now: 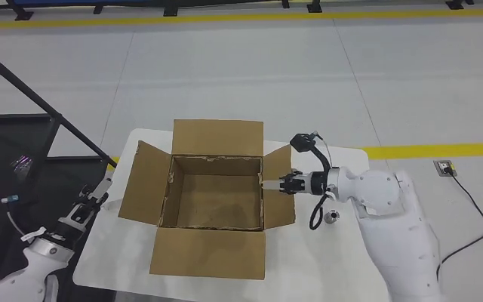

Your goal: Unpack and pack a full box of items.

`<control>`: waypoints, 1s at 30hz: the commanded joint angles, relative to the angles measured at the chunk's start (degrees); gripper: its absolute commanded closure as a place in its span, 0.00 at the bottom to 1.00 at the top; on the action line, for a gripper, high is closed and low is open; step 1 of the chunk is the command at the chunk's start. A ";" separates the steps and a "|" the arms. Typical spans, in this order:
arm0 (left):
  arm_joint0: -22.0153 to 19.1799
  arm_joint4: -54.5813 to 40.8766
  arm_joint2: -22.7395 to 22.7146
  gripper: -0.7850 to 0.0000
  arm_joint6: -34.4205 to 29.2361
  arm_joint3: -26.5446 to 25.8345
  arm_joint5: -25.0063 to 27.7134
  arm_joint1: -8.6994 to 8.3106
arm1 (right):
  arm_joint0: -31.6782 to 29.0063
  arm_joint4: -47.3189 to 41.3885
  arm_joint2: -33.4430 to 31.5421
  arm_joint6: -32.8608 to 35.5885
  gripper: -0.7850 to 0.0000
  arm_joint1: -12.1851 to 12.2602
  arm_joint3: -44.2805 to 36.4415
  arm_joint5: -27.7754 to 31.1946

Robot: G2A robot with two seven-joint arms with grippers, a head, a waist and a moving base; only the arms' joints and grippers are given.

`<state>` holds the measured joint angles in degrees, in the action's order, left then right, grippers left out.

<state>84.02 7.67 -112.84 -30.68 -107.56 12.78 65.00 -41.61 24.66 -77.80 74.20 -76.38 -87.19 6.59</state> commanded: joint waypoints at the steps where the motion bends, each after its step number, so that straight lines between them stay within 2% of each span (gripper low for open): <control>1: -0.19 0.00 0.25 0.00 -0.12 0.06 -0.04 -0.07 | -0.56 0.06 0.20 0.14 0.00 0.18 -0.71 -0.74; 6: -0.59 -0.12 0.84 0.00 -0.50 0.24 0.04 -0.27 | -2.71 1.15 -0.51 -1.53 0.00 0.86 -3.09 -2.04; 11: -0.61 -0.38 0.91 0.00 -0.49 0.19 0.23 -0.46 | -7.59 5.70 -4.70 -6.68 0.00 1.95 -10.31 -3.73; 27: -0.26 -0.72 0.53 0.00 -0.32 -0.22 0.48 -0.59 | -7.91 5.63 -4.47 -7.50 0.00 1.95 -10.48 -3.36; 30: 0.09 -1.02 0.52 0.00 0.79 -0.25 0.19 -0.54 | -9.53 11.52 -4.03 -9.02 0.00 2.52 -12.94 -0.73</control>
<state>83.86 6.86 -112.29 -30.71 -107.81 13.21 64.42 -50.38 32.57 -81.80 65.59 -74.16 -98.78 4.85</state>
